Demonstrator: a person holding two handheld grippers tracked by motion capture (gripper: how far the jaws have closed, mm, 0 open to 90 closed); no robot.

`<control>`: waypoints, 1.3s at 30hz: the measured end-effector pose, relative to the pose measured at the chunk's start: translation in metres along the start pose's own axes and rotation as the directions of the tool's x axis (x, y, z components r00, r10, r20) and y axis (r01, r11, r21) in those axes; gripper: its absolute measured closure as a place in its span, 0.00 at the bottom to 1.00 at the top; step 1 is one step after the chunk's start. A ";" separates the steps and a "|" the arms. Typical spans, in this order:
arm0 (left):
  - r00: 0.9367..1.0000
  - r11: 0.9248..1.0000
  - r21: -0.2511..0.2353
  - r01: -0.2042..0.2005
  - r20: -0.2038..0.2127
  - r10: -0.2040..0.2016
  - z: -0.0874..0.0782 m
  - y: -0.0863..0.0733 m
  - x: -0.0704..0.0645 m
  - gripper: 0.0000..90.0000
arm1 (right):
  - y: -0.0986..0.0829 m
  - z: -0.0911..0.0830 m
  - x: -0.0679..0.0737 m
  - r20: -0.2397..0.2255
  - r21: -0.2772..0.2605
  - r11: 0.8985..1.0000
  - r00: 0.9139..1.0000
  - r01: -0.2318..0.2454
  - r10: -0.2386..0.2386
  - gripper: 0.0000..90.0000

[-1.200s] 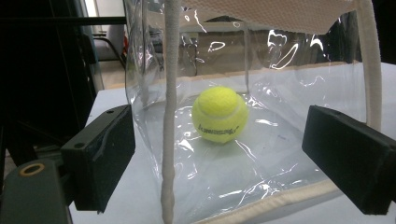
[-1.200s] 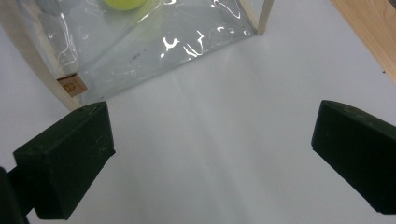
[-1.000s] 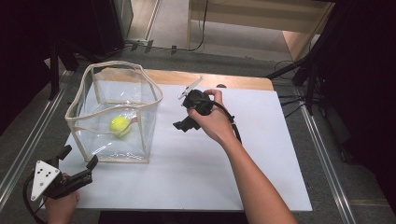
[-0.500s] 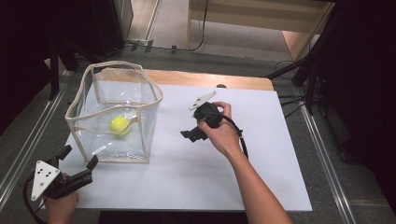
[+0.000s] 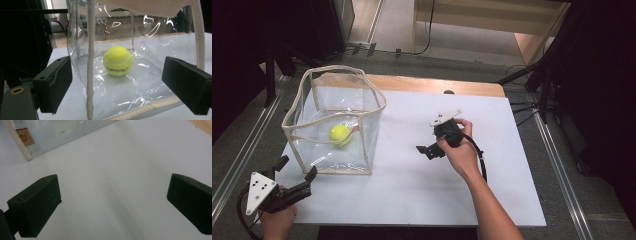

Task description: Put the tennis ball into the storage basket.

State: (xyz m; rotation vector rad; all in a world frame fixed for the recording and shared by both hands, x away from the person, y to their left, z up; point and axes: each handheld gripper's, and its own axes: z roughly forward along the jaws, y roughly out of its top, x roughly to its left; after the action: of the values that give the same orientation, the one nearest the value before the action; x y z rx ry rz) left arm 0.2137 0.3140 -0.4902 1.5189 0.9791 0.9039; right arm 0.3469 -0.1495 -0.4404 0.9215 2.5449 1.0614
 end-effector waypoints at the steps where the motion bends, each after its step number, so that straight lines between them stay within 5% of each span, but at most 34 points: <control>1: 1.000 1.000 0.001 0.001 0.000 -0.001 0.000 0.000 0.000 0.11 | -0.006 -0.002 -0.001 0.008 -0.007 1.000 1.000 -0.007 0.007 0.00; 39: 1.000 1.000 0.002 -0.006 -0.004 0.006 0.000 0.000 -0.001 0.11 | -0.107 -0.046 -0.016 0.101 -0.183 0.977 0.986 -0.114 0.134 0.00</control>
State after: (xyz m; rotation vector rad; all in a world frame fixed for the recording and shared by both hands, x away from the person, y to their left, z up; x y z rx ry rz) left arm 0.2136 0.3134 -0.4903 1.5224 0.9795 0.9109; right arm 0.2903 -0.2431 -0.4832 1.0709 2.2853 1.2106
